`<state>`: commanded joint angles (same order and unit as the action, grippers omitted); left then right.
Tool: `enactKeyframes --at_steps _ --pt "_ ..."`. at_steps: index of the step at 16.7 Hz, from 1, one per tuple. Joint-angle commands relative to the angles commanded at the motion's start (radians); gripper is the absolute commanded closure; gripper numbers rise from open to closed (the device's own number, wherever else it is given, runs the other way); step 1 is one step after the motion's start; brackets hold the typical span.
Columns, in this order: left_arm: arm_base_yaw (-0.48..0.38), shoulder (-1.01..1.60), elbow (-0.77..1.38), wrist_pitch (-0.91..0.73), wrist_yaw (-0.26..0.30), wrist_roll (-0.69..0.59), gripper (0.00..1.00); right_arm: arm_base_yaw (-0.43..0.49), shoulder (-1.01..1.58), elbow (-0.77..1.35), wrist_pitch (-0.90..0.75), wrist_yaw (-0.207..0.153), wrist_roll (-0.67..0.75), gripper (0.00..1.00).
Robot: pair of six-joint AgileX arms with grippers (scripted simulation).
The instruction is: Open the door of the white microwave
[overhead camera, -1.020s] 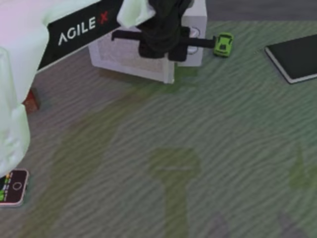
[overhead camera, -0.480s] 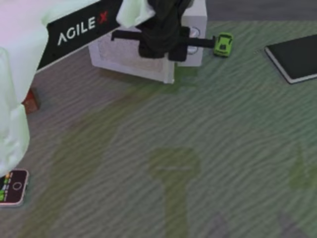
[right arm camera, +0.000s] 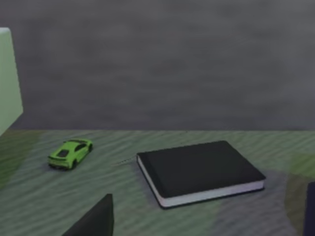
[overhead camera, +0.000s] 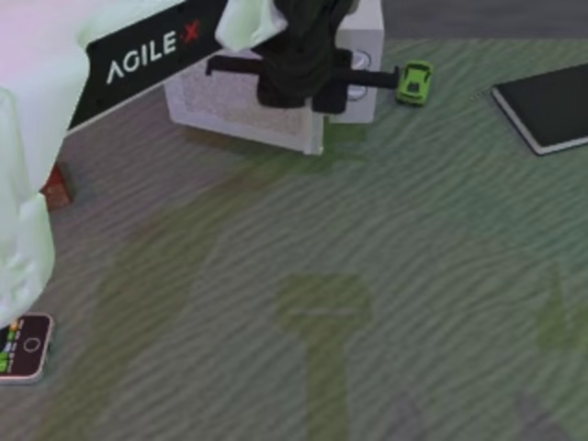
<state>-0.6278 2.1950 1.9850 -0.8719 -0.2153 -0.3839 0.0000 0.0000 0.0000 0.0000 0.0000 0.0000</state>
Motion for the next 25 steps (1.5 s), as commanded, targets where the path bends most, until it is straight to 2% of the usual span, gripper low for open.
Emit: enactKeyframes --at_steps 5,13,25 --pt "-0.007 0.002 -0.005 0.002 0.006 -0.002 1.00 0.000 0.000 0.000 0.000 0.000 0.000 0.00" --pt "0.016 -0.101 -0.161 0.080 0.056 0.107 1.00 0.000 0.000 0.000 0.000 0.000 0.000 0.00" --pt "0.016 -0.102 -0.162 0.081 0.057 0.108 1.00 0.000 0.000 0.000 0.000 0.000 0.000 0.00"
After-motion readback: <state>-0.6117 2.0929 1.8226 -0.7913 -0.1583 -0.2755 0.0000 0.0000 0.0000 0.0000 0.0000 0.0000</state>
